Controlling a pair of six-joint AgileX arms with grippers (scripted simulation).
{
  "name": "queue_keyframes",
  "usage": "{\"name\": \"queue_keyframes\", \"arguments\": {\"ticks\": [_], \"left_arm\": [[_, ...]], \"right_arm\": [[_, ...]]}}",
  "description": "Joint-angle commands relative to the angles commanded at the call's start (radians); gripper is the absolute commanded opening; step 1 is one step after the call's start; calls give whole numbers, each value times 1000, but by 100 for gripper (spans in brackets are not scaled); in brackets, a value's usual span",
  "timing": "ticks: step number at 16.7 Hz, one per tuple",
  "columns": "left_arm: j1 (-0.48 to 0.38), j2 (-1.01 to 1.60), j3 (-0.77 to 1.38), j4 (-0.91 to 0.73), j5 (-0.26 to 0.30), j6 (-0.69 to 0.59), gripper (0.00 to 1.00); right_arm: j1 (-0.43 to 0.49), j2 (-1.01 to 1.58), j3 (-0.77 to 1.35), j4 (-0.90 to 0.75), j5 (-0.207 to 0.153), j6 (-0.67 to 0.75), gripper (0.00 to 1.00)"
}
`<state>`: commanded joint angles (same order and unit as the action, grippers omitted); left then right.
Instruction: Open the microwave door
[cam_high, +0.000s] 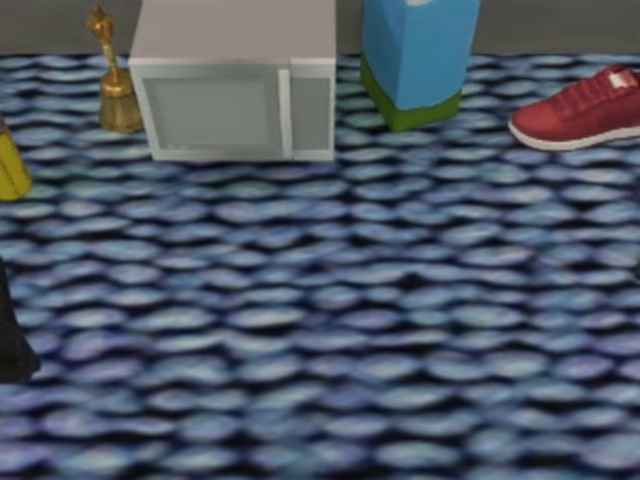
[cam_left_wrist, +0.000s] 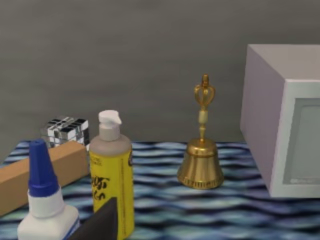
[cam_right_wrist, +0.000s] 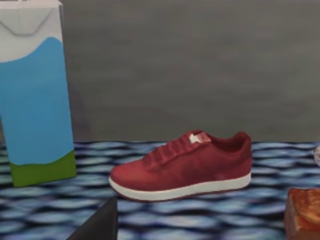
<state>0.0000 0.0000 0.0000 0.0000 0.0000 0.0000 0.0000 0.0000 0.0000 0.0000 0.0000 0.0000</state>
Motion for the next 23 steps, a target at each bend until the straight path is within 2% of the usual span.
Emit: {"name": "queue_keyframes", "arguments": {"ticks": [4,8,23], "left_arm": [[-13,31,30,-9,-7,-11,100],[-82,220,211,-62,-49,-69,100],[-495,1679,1281,-432,-306,-409,100]], "right_arm": [[0,0,0,0,0,0,100],[0,0,0,0,0,0,100],[0,0,0,0,0,0,100]]}}
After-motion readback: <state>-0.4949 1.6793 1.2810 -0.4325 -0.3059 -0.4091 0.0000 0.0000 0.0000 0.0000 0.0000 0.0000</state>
